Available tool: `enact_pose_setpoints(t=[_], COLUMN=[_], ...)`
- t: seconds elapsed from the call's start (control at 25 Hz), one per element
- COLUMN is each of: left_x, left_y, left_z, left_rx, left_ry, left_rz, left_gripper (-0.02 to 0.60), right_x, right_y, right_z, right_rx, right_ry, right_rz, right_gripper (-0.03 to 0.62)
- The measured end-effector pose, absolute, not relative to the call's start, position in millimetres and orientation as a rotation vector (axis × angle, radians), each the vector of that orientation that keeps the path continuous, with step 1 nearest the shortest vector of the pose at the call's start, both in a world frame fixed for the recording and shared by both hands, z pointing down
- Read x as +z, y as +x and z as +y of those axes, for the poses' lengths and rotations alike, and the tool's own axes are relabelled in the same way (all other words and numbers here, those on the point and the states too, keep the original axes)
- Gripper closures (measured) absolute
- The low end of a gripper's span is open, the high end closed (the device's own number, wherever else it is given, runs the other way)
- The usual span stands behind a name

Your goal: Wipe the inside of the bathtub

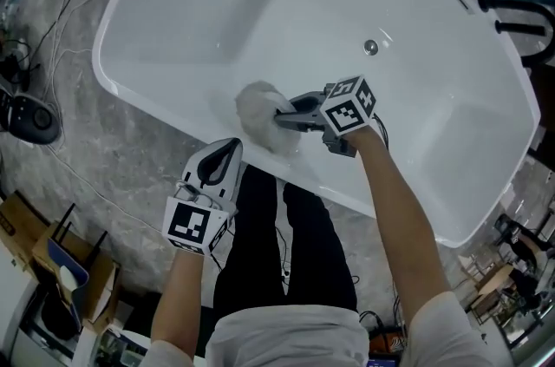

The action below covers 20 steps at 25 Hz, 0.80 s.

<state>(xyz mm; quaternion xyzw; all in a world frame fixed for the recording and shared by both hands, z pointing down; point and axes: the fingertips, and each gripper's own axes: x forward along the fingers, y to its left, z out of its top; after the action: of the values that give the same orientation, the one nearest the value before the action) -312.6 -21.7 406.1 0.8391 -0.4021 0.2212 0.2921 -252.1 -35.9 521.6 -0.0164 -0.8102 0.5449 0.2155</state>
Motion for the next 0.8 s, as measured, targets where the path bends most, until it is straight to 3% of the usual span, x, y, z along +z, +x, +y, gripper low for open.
enact_pose_setpoints(t=[0.8], left_x=[444], left_y=[-374], left_z=[-97], left_rx=[0.599], left_ry=[2.093], left_rz=[-1.185], left_gripper=[0.571], right_x=[559], right_y=[-314], right_z=[-55], right_rx=[1.598], right_ry=[-0.265], right_rz=[-2.22], right_gripper=[0.502])
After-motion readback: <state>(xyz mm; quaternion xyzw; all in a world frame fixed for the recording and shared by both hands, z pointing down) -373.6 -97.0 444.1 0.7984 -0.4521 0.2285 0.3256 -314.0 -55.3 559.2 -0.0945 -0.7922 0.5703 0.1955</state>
